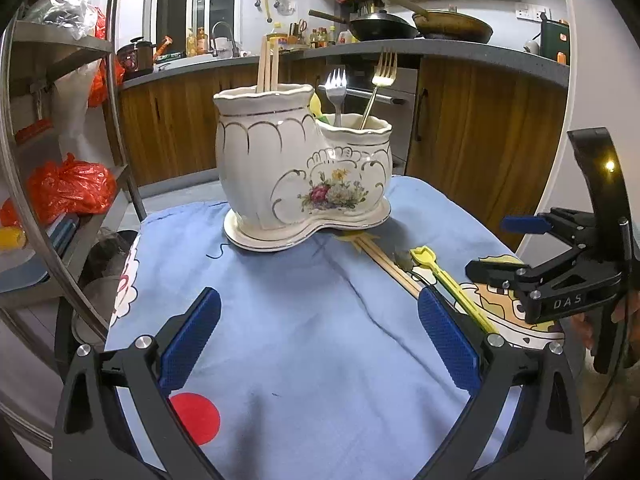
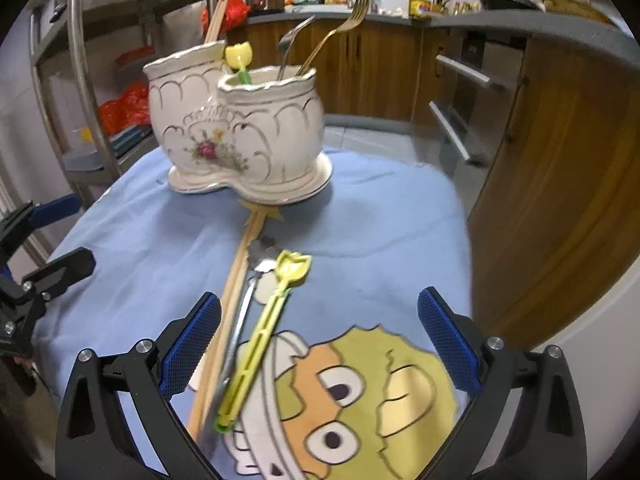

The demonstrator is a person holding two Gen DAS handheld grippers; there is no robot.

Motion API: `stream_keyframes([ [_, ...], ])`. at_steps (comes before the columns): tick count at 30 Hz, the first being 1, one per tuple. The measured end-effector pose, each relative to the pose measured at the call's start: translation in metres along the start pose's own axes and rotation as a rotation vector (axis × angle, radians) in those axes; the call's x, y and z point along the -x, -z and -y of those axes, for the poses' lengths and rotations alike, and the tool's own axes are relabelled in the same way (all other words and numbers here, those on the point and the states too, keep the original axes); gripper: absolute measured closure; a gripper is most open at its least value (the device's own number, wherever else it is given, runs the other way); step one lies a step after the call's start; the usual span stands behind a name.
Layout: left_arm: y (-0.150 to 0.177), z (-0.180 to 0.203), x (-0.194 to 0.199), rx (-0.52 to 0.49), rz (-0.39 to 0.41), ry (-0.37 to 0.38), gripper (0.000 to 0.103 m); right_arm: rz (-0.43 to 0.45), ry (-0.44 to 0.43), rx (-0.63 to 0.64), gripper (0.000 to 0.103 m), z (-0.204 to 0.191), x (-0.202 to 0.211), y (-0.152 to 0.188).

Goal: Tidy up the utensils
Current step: 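Open both tools and move them back over the utensils on the cloth, then grasp a second yellow plastic utensil with the right tool while the left tool approaches a chopstick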

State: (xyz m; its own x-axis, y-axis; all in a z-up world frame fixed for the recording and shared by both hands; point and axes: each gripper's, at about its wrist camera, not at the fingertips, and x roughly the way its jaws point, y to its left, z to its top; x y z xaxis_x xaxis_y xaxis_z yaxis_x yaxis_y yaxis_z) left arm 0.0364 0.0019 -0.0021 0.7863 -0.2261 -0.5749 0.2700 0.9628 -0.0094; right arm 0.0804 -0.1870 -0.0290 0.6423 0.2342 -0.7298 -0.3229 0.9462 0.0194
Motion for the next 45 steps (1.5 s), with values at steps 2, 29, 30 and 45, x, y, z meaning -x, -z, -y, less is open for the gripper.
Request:
stream_keyframes([
  [2, 0.001, 0.0, -0.002, 0.002, -0.005, 0.002, 0.006, -0.02, 0.018, 0.005, 0.006, -0.003, -0.006, 0.0],
  [29, -0.002, 0.02, -0.017, -0.001, -0.062, -0.001, 0.006, -0.14, -0.075, -0.01, 0.089, -0.011, -0.03, -0.001],
  [30, -0.002, 0.021, -0.018, -0.001, -0.067, -0.001, 0.006, -0.138, -0.087, -0.016, 0.091, -0.009, -0.029, -0.001],
  [45, -0.011, 0.053, -0.068, 0.136, -0.273, 0.052, 0.055, -0.05, -0.14, -0.055, 0.093, 0.026, -0.003, 0.009],
])
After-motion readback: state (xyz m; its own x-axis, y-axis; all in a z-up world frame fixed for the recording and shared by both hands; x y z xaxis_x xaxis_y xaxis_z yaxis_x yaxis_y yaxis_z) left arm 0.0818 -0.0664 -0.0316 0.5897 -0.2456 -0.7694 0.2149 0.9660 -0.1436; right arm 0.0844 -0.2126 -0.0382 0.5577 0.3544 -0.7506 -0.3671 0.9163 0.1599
